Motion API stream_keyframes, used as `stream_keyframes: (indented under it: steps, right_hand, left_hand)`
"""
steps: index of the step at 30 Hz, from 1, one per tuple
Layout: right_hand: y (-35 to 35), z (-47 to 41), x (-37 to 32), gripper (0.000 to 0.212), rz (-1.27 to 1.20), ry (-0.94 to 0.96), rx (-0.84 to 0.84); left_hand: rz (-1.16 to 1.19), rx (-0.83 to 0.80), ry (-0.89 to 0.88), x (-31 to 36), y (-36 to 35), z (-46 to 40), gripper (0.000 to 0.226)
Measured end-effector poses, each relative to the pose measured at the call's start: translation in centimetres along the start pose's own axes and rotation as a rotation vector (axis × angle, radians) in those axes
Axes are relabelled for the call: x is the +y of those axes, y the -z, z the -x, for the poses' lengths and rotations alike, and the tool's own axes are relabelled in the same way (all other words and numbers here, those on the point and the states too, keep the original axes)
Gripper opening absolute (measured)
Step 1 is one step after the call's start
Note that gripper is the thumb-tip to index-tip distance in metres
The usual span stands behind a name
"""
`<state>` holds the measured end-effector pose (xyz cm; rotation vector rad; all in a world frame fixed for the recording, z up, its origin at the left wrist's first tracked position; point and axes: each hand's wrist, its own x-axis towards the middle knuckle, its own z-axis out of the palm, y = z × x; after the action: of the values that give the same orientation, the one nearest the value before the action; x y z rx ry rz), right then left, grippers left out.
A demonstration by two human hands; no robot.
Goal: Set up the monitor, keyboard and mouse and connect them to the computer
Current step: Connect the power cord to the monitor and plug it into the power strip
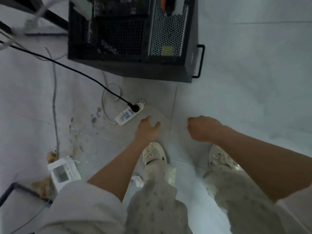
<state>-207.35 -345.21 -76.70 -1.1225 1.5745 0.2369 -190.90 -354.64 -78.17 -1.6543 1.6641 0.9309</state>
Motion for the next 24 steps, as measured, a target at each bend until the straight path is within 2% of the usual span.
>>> stream_keyframes:
  steps: [3, 7, 11, 15, 18, 19, 24]
  right_hand:
    - [2.7, 6.3, 1.4, 0.021, 0.020, -0.064, 0.059]
    - [7.0, 16.3, 1.9, 0.006, 0.020, -0.105, 0.091]
    - [12.3, 28.3, -0.3, 0.030, -0.026, -0.153, 0.169]
    - [15.9, 36.8, -3.4, 0.029, -0.089, -0.128, 0.210]
    - [19.7, 42.1, -7.1, 0.031, -0.160, -0.078, 0.269]
    - [21.0, 43.7, -8.7, 0.031, -0.177, -0.043, 0.301]
    - [25.4, 48.0, -17.5, 0.034, -0.184, 0.141, 0.447]
  left_hand:
    - [0.013, -0.032, -0.019, 5.3, 2.2, 5.1, 0.054]
    - [-0.031, -0.042, -0.146, 10.8, 5.9, 14.6, 0.053]
    - [-0.015, -0.046, -0.221, 15.3, 11.2, 25.9, 0.051]
    - [-0.155, -0.016, -0.428, 18.4, 17.1, 35.1, 0.044]
    - [-0.071, 0.087, -0.539, 18.9, 22.7, 41.1, 0.019]
    - [-0.047, 0.135, -0.573, 18.6, 24.6, 43.0, 0.017]
    - [0.052, 0.428, -0.594, 13.5, 32.7, 48.6, 0.037]
